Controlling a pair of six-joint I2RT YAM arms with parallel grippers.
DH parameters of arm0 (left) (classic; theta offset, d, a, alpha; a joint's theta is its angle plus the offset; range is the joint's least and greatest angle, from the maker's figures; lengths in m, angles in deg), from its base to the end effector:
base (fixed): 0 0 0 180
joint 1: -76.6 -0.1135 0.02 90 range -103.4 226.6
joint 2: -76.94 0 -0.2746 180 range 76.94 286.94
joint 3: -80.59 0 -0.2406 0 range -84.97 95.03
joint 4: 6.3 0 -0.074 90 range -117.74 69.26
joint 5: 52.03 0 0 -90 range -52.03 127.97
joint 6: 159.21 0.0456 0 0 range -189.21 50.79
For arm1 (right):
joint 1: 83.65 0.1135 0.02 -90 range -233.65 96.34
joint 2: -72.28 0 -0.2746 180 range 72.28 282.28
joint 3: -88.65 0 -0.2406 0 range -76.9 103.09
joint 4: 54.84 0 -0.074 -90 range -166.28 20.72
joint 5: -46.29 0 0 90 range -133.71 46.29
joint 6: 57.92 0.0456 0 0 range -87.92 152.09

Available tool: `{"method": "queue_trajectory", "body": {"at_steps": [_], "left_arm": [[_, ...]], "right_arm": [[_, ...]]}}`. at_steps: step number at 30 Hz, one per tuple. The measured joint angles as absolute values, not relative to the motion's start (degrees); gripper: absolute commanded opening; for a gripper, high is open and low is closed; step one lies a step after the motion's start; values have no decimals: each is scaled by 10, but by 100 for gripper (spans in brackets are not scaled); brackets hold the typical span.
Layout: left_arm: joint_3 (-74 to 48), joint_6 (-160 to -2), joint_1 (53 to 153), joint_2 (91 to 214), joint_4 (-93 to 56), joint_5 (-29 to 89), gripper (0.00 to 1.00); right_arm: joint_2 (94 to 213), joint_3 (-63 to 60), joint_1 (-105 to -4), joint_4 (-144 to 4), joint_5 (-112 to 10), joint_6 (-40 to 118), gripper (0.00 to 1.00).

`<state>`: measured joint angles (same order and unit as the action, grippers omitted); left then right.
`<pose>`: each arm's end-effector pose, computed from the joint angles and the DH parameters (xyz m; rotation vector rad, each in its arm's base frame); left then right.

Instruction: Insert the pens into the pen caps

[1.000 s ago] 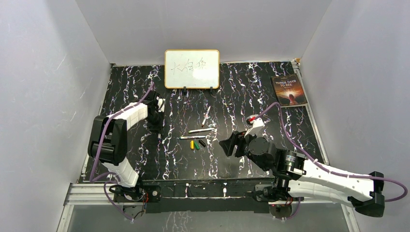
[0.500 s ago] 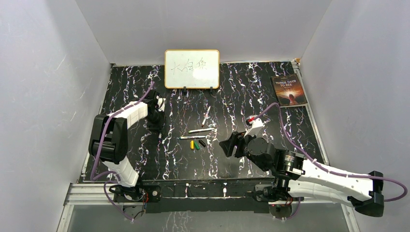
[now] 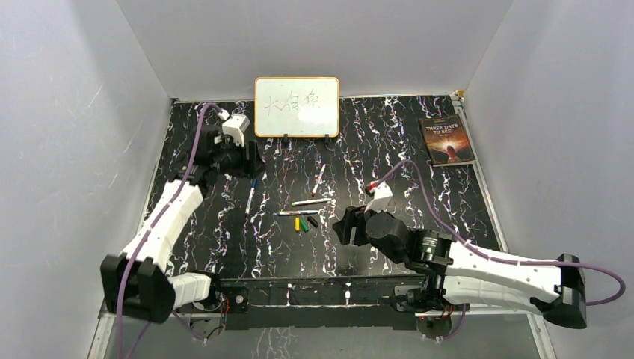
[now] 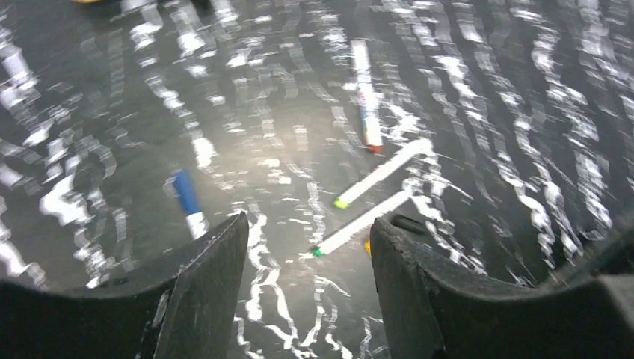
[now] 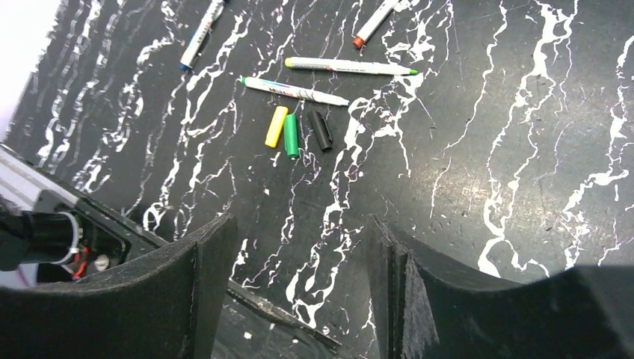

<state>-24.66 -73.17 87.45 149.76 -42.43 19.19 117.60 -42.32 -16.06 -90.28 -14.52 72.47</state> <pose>0.2686 -0.0664 0.3181 0.3195 2.1511 -0.5031 0.0830 0.1430 0.2645 -0.1962 2.0980 0.6210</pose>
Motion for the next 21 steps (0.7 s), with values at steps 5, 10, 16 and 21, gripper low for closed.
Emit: {"method": "queue_trajectory", "body": {"at_steps": [5,10,16,21], "left_arm": [[-298,-699,895,1436,-346,52,58],[-336,-698,896,1437,-312,27,54],[-364,-690,904,1416,-297,6,54],[-344,-640,961,1459,-297,17,52]], "right_arm": [[1268,-403,-183,-890,-174,717,57],[1404,-342,-309,-885,-273,711,45],[1537,-260,-350,-884,-325,695,26],[1564,-226,-353,-867,-343,691,28]]}}
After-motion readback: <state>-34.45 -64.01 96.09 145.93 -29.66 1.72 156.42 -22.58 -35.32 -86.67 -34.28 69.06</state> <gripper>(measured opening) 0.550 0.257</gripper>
